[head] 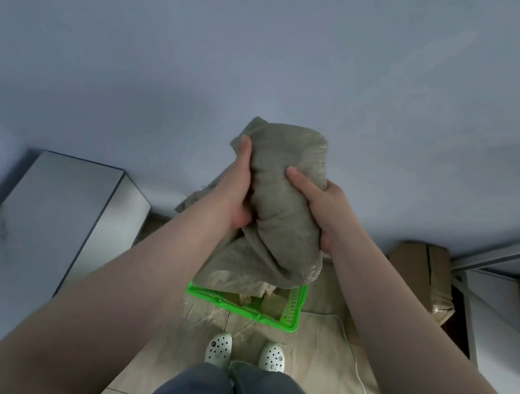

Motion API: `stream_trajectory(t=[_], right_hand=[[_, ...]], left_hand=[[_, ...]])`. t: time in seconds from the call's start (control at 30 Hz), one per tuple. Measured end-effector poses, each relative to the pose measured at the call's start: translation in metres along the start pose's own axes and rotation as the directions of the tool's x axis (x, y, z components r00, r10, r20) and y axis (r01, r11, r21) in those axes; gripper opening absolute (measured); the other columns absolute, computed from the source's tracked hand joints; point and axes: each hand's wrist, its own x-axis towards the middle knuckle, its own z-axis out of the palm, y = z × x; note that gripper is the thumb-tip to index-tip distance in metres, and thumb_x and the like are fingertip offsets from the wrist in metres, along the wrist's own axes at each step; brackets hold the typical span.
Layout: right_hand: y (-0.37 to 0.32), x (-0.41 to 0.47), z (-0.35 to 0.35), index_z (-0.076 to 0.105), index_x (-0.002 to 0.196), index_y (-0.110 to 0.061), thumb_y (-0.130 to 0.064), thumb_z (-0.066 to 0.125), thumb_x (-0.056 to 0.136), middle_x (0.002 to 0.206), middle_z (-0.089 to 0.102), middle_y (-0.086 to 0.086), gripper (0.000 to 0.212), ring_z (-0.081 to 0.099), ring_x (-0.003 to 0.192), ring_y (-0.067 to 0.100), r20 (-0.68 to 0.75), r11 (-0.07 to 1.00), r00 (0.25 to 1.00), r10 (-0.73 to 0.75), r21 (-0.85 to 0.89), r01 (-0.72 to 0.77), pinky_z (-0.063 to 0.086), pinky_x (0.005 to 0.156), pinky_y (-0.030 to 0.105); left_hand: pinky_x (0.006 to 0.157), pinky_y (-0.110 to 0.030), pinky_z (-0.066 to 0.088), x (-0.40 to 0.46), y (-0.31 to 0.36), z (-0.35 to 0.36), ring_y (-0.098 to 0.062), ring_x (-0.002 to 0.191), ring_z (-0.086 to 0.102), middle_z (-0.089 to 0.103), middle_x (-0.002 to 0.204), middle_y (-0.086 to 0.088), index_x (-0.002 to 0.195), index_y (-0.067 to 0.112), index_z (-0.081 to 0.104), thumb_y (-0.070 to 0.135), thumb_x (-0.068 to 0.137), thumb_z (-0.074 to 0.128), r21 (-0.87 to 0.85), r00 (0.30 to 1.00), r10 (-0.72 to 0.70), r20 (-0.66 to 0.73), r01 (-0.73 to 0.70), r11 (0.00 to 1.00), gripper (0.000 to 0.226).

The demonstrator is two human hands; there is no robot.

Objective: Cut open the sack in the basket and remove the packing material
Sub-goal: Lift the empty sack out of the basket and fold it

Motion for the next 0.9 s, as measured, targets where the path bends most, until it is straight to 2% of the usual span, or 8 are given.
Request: stream_trajectory(t=[0.07,0.2,0.3,0.37,0.5,0.6,0.73,0.9], right_hand=[[0.008,0.003,-0.008,0.068,0.108,-0.01,-0.036,0.081,0.074,0.104,0.075,0.013,0.045,0.074,0.09,0.026,-0.031,0.985,0.997,0.065,0.164,-0.059,0.059,0.082,0.043],[0.012,0.006,-0.017,0.062,0.125,-0.013,-0.057,0.07,0.073,0.118,0.07,0.016,0.069,0.069,0.106,0.032,0.167,0.893,0.983,0.078,0.427,-0.144,0.053,0.093,0.048],[0.005,0.008,-0.019,0.061,0.123,-0.019,-0.063,0.056,0.077,0.111,0.073,0.012,0.064,0.072,0.097,0.028,0.279,0.853,0.959,0.038,0.491,-0.177,0.056,0.084,0.042],[0.012,0.016,-0.014,0.061,0.12,-0.018,-0.062,0.065,0.072,0.11,0.073,0.013,0.065,0.071,0.096,0.029,0.22,0.891,0.969,0.109,0.411,-0.193,0.055,0.083,0.039],[0.028,0.029,-0.011,0.066,0.102,-0.014,-0.039,0.064,0.076,0.099,0.068,0.009,0.037,0.064,0.097,0.032,-0.091,0.99,0.993,0.07,0.13,-0.058,0.052,0.088,0.041],[0.03,0.033,-0.018,0.061,0.122,-0.006,-0.032,0.062,0.091,0.098,0.065,0.005,0.04,0.063,0.106,0.032,-0.24,0.999,0.97,0.035,0.032,-0.028,0.049,0.087,0.037],[0.014,0.029,-0.038,0.065,0.105,-0.01,-0.048,0.066,0.084,0.096,0.067,0.006,0.043,0.06,0.076,0.018,-0.424,0.997,0.906,-0.004,0.073,0.039,0.045,0.063,0.029],[-0.014,0.014,-0.008,0.054,0.134,-0.016,-0.079,0.056,0.072,0.128,0.061,-0.005,0.088,0.06,0.1,0.006,-0.072,0.97,0.99,-0.122,-0.22,0.104,0.048,0.078,0.021]], left_hand=[[0.09,-0.037,0.051,0.006,0.002,-0.005,-0.022,0.109,0.064,0.068,0.119,-0.006,0.123,0.019,0.062,0.077,0.083,0.037,0.213,0.981,0.177,-0.079,-0.157,0.964,0.075],[0.111,-0.046,0.032,0.017,-0.001,-0.026,-0.028,0.13,0.044,0.05,0.138,-0.005,0.136,0.039,0.046,0.075,0.083,0.036,0.788,0.818,0.551,-0.163,-0.228,0.571,0.065],[0.109,-0.041,0.039,0.01,-0.002,-0.031,-0.02,0.125,0.053,0.056,0.138,-0.001,0.127,0.037,0.057,0.088,0.071,0.031,0.52,0.959,0.273,-0.075,-0.196,0.832,0.081],[0.081,-0.024,0.055,0.001,0.0,-0.027,-0.007,0.093,0.07,0.074,0.106,0.006,0.104,0.033,0.063,0.083,0.081,0.023,0.291,0.978,0.21,-0.002,-0.2,0.936,0.069],[0.062,-0.018,0.056,0.006,0.0,-0.026,-0.006,0.082,0.072,0.077,0.091,0.006,0.104,0.027,0.064,0.065,0.093,0.025,0.147,0.971,0.187,0.149,-0.209,0.967,0.056],[0.073,-0.024,0.057,0.006,0.003,-0.029,-0.015,0.099,0.07,0.07,0.119,-0.006,0.125,0.016,0.06,0.057,0.089,0.052,0.109,0.984,0.16,0.075,-0.167,0.98,0.055],[0.054,-0.015,0.054,0.009,0.001,-0.033,-0.007,0.083,0.067,0.07,0.101,0.002,0.118,0.015,0.06,0.043,0.087,0.065,0.095,0.952,0.283,-0.115,-0.273,0.957,0.042],[0.082,-0.024,0.055,0.01,-0.006,-0.022,-0.01,0.095,0.069,0.072,0.106,0.001,0.115,0.014,0.066,0.039,0.082,0.074,0.227,0.88,0.438,-0.185,-0.395,0.89,0.041]])
